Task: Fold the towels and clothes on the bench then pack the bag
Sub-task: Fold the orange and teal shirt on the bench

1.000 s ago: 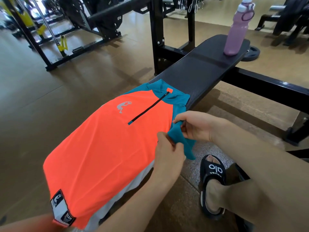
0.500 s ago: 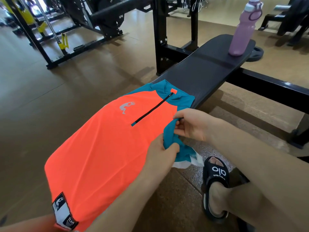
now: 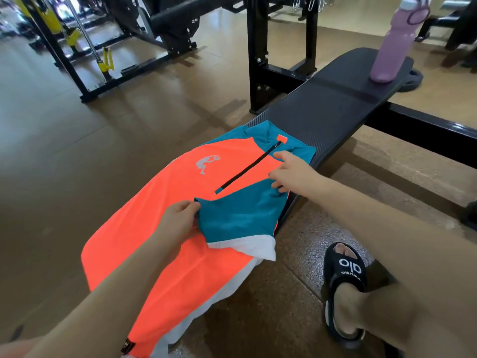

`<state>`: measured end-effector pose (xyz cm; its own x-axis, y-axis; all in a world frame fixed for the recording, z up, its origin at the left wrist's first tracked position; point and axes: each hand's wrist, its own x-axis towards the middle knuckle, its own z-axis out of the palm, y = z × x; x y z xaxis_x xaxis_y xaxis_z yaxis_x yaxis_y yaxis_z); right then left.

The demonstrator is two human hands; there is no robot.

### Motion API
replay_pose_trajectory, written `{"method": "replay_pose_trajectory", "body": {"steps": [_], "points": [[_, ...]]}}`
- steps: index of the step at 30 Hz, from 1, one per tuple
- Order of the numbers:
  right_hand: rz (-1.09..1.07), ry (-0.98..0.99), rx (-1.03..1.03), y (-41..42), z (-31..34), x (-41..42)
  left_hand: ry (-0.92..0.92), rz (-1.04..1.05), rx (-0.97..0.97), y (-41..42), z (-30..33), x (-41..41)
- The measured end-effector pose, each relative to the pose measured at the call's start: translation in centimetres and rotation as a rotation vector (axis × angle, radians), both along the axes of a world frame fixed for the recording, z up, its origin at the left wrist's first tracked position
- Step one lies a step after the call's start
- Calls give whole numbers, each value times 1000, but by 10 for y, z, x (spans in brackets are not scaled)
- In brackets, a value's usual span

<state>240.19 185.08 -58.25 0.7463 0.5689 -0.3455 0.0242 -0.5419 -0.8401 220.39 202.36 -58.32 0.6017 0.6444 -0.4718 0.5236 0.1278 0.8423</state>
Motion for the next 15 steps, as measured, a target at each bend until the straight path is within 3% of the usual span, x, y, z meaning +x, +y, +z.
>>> {"method": "replay_pose_trajectory", "body": {"steps": [3,9,12,15], "points": [[-29,-299,-186,-14,3,5,25,-18,41,3,-8,7],[12,-464,-317,-30,-10,13,113,-168,66,-16,-6,9],[74,-513,-319,-34,-14,13,82,-278,231,-18,-10,2],[158,-652,-373,-34,-18,13,36,-194,345,-14,-11,2]]}}
